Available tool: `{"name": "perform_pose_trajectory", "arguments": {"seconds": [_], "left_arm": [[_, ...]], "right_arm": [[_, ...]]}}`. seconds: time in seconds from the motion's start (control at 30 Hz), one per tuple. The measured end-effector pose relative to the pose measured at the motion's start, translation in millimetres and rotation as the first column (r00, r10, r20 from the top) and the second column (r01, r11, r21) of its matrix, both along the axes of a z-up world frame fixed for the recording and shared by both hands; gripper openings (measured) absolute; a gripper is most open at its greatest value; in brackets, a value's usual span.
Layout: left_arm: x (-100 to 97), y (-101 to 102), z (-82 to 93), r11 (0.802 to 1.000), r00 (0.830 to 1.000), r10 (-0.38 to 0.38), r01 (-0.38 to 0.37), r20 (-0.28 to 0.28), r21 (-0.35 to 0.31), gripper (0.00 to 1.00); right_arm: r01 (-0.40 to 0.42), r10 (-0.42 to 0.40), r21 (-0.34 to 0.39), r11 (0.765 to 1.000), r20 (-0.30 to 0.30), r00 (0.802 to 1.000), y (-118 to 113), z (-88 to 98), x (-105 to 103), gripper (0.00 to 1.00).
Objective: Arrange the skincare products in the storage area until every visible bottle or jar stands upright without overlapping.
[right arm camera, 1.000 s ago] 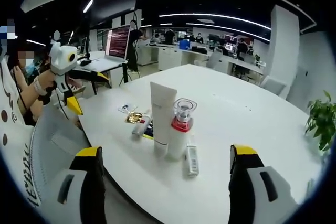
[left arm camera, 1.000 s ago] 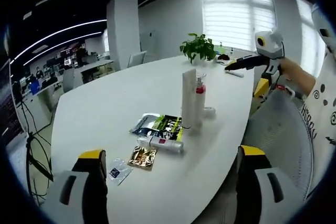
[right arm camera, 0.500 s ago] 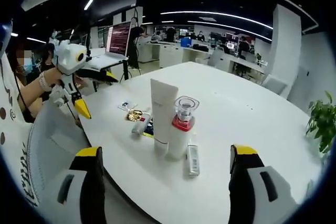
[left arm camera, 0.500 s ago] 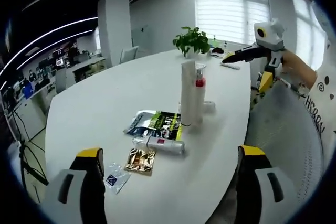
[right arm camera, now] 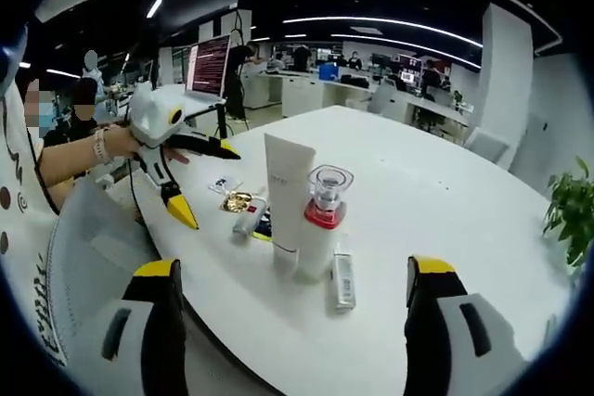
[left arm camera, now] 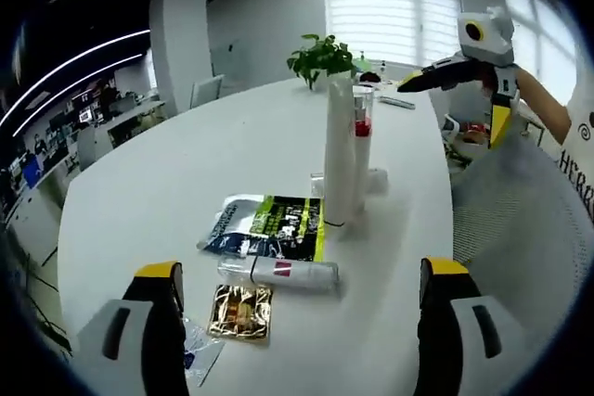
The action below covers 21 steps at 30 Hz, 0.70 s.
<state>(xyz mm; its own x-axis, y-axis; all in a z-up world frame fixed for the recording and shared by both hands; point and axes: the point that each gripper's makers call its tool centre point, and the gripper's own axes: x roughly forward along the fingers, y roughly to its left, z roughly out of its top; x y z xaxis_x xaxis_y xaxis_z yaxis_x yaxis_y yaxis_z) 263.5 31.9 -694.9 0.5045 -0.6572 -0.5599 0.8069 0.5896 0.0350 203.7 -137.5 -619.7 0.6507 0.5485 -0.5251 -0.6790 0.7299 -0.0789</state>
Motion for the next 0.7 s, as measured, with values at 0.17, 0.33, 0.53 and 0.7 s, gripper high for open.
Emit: {"name": "perform_pose_trajectory", "arguments": {"seconds": [0.17,0.33,0.53,0.7], "left_arm": [[6.4,-2.3,-9.2,1.0,1.0,0.004,-0.004,-0.008,0.015,0.99],[9.1,-9.5,-21.7,0.999,0.999,-0.027,0.029,-0.042,0.027,0.99],[14.9,-11.8,-32.2,0.998,0.998,-0.031,0.034,-0.057,0.048,0.99],[21.1,-11.5,-41.6,0.997,0.997,-0.048,0.052,-0.064,0.06,0.99]], "right_arm": [[0.013,-0.013,0.001,1.0,-0.011,1.0,-2.7,-3.3,0.9,1.0],[0.015,-0.015,0.004,1.0,-0.024,1.0,-2.4,-8.4,1.1,1.0],[0.025,-0.025,0.012,1.0,-0.033,0.999,-2.7,-11.0,1.8,1.0],[0.021,-0.02,0.018,1.0,-0.048,0.999,0.5,-15.3,1.1,1.0]]}}
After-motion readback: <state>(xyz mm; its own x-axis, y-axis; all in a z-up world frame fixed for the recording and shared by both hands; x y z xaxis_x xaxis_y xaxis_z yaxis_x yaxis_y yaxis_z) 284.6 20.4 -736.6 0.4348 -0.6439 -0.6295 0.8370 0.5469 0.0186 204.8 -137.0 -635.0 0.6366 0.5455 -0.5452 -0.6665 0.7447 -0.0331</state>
